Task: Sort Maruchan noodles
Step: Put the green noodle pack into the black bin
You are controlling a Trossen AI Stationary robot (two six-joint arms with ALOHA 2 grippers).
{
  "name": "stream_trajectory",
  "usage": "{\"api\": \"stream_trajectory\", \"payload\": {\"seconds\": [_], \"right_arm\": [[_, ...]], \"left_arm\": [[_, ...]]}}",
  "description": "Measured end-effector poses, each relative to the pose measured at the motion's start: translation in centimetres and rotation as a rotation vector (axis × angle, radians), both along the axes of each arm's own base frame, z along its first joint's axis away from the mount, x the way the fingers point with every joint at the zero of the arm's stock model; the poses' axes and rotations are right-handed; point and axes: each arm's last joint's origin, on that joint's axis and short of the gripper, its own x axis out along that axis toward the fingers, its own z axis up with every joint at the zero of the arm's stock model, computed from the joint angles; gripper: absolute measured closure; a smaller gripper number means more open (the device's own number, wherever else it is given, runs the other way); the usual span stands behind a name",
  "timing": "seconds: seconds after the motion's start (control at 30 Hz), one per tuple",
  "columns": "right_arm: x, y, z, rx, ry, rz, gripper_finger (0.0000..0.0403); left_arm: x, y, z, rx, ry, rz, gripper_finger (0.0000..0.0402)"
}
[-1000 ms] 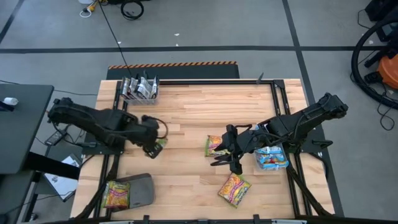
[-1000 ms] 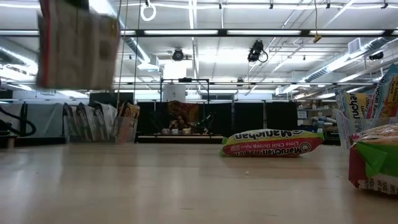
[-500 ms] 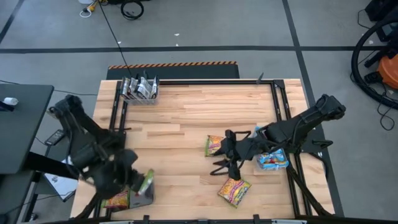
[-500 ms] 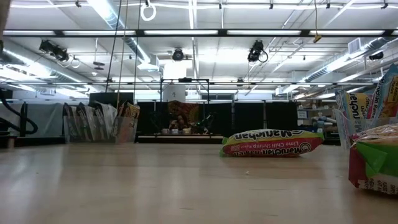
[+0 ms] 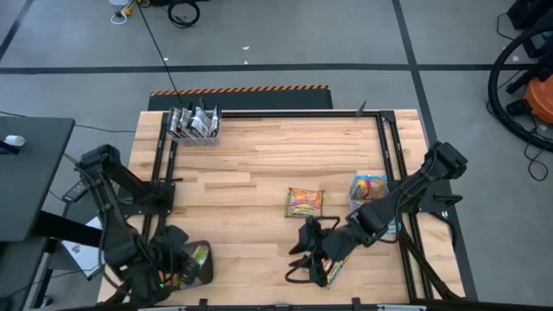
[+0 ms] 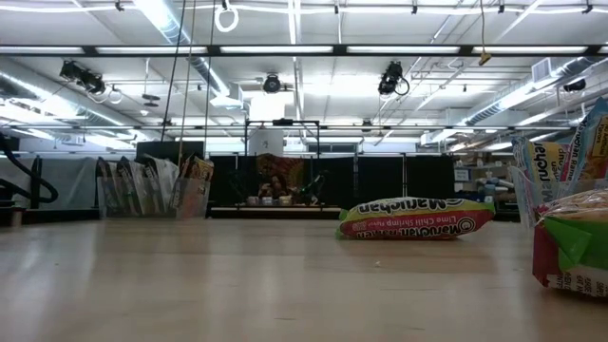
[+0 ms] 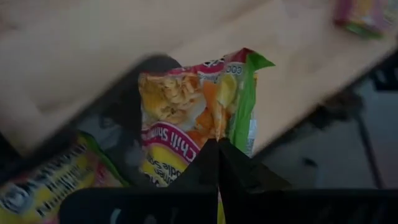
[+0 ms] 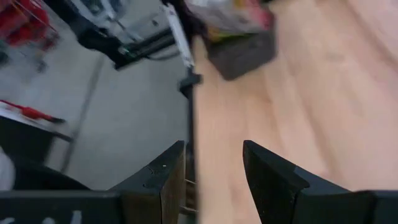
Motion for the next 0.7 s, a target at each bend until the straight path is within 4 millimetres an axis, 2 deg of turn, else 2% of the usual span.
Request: {"api": "stream_trajectory", "payload": {"seconds": [0.17, 0.33, 0.5, 0.7], "right_arm": [[-0.4, 1.3, -0.1, 0.046, -0.015, -0.002, 0.0235], [-1.1, 2.0, -0.2, -0.002, -0.019, 0.015, 0.0235], [-1.6, 1.5, -1.1, -0.112, 0.060, -0.024, 0.0235], [-1.3, 0.4, -1.5, -0.162, 0.103, -0.042, 0.0235]], "left_arm": [[1.4, 0.4, -1.1, 0.071, 0.031, 0.050, 0.0400], [3.1, 0.6, -2.2, 0.127, 0.032, 0.095, 0.0399], [3.6, 1.0, -2.4, 0.139, 0.066, 0.106, 0.0390], [2.9, 0.8, -2.5, 0.125, 0.153, 0.065, 0.0359]]}}
